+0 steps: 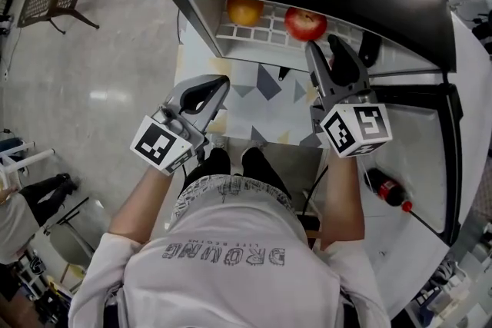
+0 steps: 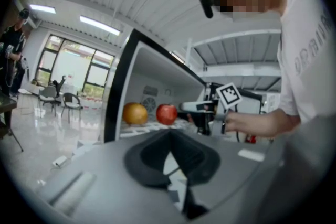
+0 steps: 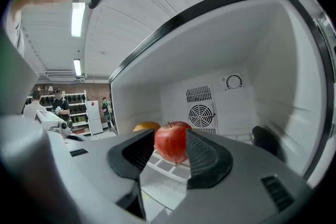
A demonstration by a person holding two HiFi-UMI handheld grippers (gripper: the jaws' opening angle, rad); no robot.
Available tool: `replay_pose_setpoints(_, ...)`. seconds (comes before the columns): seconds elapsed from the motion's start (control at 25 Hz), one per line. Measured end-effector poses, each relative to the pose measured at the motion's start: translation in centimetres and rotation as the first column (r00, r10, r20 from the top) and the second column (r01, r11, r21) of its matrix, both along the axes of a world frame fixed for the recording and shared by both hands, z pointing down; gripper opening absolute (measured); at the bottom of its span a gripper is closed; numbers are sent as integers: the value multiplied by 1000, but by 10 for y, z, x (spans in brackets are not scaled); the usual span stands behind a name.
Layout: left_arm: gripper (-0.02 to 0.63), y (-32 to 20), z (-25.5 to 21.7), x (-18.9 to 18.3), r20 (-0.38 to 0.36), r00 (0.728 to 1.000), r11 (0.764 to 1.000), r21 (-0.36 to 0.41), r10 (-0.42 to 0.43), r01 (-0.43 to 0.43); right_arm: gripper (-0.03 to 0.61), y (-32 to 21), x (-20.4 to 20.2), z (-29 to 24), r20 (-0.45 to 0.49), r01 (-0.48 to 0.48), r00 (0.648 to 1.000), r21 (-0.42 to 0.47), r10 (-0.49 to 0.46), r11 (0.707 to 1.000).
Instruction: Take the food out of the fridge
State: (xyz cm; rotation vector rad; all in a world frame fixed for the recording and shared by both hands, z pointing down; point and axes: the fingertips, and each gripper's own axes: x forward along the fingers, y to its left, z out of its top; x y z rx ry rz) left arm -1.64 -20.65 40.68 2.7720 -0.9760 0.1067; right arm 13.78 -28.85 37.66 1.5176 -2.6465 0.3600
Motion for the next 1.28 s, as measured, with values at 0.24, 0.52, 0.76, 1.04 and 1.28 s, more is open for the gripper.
replay_pose_setpoints(0.24, 6, 3, 5, -2, 1, 1000, 1000, -11, -11, 11, 252, -13, -6, 8, -46, 12, 999, -13, -12, 1000)
replay_pose_setpoints(0.52, 6, 4, 12, -4, 4, 1000, 1000, -26, -16, 17, 285, -25, -12, 20, -109, 12, 994, -14, -13, 1000)
replay_pose_setpoints(0.76, 6, 1, 15, -6, 5, 1000, 999, -31, -23, 23, 305, -34, -17, 22, -186, 20, 982, 3, -19, 1000)
replay_pose_setpoints(1.04, 6, -1, 15, -8, -1, 1000, 999, -30, -27, 27, 304, -37, -18, 26, -236, -1, 972, -6, 0, 1000)
replay_pose_setpoints(1.28, 6, 1, 11, -9, -3, 1000, 1000, -25, -18, 18, 304, -36, -16, 22, -213, -16, 977, 1, 16, 1000)
